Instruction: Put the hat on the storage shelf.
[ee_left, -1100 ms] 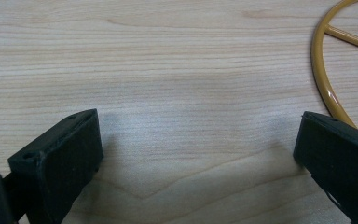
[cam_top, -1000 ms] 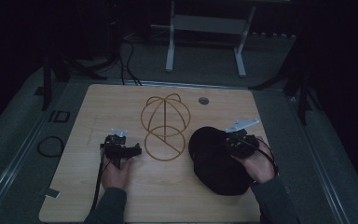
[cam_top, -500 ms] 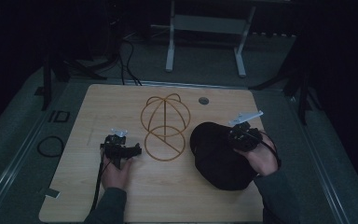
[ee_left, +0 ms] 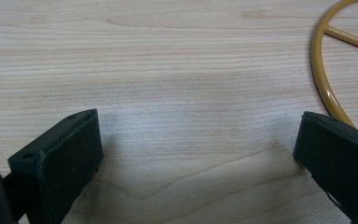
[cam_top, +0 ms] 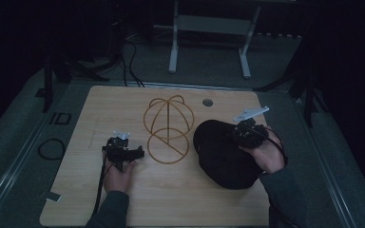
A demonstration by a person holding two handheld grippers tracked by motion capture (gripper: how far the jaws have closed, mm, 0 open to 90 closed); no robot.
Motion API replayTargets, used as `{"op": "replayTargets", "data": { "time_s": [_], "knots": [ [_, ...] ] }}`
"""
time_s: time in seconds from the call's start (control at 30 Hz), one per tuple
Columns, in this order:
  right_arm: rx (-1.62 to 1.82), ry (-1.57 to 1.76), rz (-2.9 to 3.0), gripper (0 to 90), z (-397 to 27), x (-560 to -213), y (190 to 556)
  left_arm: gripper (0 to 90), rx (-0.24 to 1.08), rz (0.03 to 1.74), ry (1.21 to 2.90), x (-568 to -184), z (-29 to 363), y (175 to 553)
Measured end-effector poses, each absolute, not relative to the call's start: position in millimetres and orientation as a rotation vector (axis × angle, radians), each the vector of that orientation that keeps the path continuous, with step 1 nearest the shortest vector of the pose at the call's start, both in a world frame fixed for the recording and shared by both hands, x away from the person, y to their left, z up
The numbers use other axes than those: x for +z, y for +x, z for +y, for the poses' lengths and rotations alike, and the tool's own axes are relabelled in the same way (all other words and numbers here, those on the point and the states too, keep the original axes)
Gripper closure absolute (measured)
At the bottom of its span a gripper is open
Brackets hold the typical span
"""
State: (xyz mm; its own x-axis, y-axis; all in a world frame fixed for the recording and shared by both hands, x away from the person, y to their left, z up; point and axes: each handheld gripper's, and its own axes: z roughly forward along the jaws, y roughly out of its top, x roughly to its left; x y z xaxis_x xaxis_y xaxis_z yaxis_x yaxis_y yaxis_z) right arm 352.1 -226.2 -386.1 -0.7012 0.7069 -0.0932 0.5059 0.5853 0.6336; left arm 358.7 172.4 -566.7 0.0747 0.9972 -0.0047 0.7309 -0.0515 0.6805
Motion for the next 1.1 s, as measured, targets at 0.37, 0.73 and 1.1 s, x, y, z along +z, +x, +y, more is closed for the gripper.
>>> {"op": "replayTargets", "data": {
  "time_s": [0.37,0.73,1.1],
  "knots": [
    [0.869,0.973,2.481,86.7,-229.5,-380.9,363.4,0.7,0.666,1.708,1.837,-566.7,172.4,358.7],
    [0.929,1.002,2.445,86.7,-234.0,-376.6,372.8,0.7,0.666,1.709,1.837,-566.7,172.4,358.7],
    [0.879,0.945,2.466,86.7,-232.2,-363.7,381.2,0.7,0.666,1.709,1.836,-566.7,172.4,358.7]
  ]
}}
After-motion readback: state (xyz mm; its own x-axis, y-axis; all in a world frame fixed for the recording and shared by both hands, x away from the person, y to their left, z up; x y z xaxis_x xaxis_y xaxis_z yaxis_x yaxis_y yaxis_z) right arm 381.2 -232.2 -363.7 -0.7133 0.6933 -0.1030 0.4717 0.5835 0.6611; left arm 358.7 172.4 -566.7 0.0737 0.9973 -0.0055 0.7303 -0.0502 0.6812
